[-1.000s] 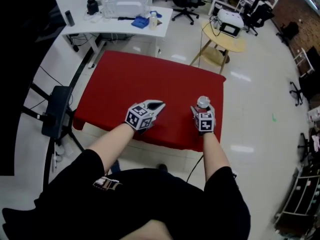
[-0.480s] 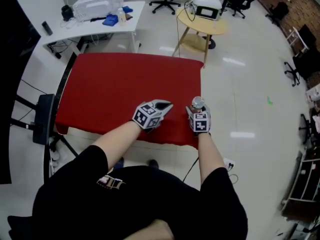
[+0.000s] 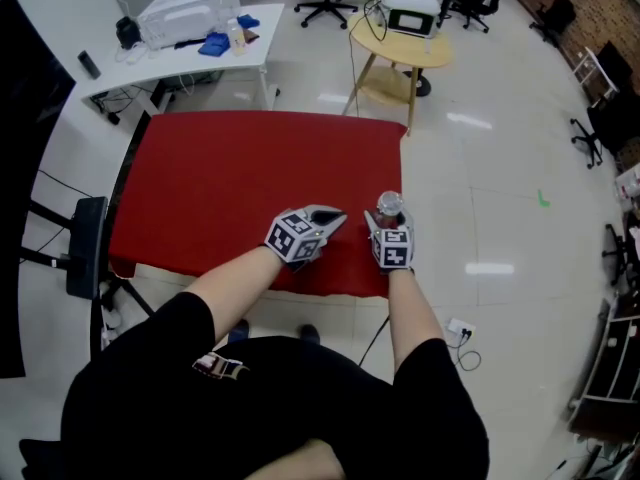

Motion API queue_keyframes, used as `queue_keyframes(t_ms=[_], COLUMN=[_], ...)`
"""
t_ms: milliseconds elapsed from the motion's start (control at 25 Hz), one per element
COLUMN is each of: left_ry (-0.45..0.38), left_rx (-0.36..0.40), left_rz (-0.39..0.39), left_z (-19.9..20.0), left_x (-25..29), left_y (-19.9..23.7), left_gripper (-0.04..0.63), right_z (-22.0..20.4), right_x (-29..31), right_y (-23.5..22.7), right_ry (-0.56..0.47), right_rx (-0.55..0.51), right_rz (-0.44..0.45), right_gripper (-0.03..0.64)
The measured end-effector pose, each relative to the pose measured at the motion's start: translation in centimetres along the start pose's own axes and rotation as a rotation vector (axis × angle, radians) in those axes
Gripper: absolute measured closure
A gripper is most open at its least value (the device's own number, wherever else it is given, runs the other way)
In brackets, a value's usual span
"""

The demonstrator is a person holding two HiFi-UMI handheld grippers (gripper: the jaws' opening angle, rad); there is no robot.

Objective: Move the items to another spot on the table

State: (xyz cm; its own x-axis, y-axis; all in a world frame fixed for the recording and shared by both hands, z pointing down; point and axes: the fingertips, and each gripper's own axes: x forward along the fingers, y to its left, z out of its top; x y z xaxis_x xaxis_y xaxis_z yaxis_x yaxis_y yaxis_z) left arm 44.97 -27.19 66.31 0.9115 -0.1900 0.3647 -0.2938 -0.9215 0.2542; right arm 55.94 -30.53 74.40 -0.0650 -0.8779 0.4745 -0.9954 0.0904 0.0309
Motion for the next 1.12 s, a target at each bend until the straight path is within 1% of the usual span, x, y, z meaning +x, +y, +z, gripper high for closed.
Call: queue_keyframes(t_ms=[240,400,480,560,720,800,840,880,960,1000,1080,1120], left_ry=[-0.003,-0.021,-0.032,-0.050,-0.104,-0.140,-0.160,-0.181,-0.217,-0.227,-0.238,-0.243], left_rx=[-0.009,-0.019,-0.032,-0.048,-0.069,-0.084,-0.087,-0.089,-0.093,-0.092,-0.077,-0.066], left_rz=[0.001,0.012,0.021,0.030,0.041,0.036,0.032,0.028,0.022,0.018,0.006,0.002], left_z=[0.0,0.4,0.3,0.6,2.1,2.9,3.3,3.6,4.0,4.0,3.6,3.4], left_x=[-0.2,-0.6,-1.2,-2.0,-4.9,-7.5,-9.2,-11.2,-15.8,-18.3,-23.5,-26.3], left_y=[0.6,1.1,1.1,0.9,0.8,0.3,0.1,-0.1,-0.4,-0.6,-1.0,-1.2], left_gripper=[0.594,0.594,0.594,0.594,0.594,0.594,0.594,0.594,0.594,0.594,0.594,0.594], right_z=[-0.3,0.4,0.1,0.5,1.6,1.8,2.0,2.3,3.8,4.6,5.7,6.5], right_x=[0.5,-0.8,-2.2,-4.3,-9.5,-12.6,-14.1,-15.5,-18.2,-19.4,-21.2,-21.9], right_y=[0.2,0.3,0.3,0.5,1.4,3.2,4.5,5.9,9.2,11.1,15.2,17.5], right_ry=[0.023,0.021,0.009,-0.028,-0.078,-0.086,-0.088,-0.093,-0.116,-0.129,-0.147,-0.161], right_rx=[0.053,0.033,0.036,0.042,0.048,0.052,0.054,0.054,0.061,0.070,0.099,0.117], right_rz=[0.022,0.036,0.043,0.053,0.057,0.094,0.118,0.139,0.175,0.195,0.238,0.262], right_gripper=[0.256,0.235,0.235,0.236,0.238,0.277,0.324,0.397,0.484,0.504,0.570,0.586])
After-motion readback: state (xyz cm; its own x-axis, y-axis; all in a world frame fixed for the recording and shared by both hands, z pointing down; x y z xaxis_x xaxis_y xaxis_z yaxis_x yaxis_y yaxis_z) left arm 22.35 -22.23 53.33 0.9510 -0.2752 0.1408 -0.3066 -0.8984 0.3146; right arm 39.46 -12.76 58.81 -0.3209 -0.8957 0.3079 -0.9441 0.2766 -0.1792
